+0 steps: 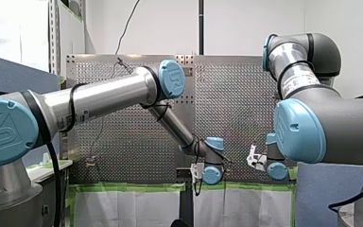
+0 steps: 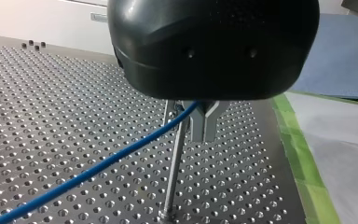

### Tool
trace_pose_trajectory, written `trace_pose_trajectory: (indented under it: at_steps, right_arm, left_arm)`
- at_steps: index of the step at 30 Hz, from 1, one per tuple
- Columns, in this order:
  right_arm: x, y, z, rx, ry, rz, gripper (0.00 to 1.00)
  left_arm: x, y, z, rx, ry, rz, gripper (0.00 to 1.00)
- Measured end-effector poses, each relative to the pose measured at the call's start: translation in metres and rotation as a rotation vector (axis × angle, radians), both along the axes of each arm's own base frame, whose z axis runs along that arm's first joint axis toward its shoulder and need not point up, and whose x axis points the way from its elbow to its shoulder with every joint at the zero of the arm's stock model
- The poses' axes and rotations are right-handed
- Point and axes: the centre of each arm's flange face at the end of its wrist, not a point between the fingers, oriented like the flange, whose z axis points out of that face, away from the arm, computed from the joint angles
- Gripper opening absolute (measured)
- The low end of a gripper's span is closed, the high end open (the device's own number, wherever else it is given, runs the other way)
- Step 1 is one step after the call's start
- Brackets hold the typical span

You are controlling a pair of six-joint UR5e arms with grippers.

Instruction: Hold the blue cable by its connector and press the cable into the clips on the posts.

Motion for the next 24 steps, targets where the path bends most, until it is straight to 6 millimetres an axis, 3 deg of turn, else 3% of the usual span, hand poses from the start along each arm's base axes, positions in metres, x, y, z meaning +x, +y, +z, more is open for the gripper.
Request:
trace_pose_trajectory:
  at_steps: [15, 24]
  right_arm:
    - [-0.008, -0.01, -0.003, -0.002, -0.042, -0.017, 0.0]
    - [-0.009, -0.021, -0.019, 0.03, -0.033, -0.02, 0.0]
  left_arm:
    - [0.016, 0.005, 0.005, -0.005, -0.012, 0.021, 0.0]
    - [0.028, 0.012, 0.008, -0.006, -0.018, 0.032, 0.0]
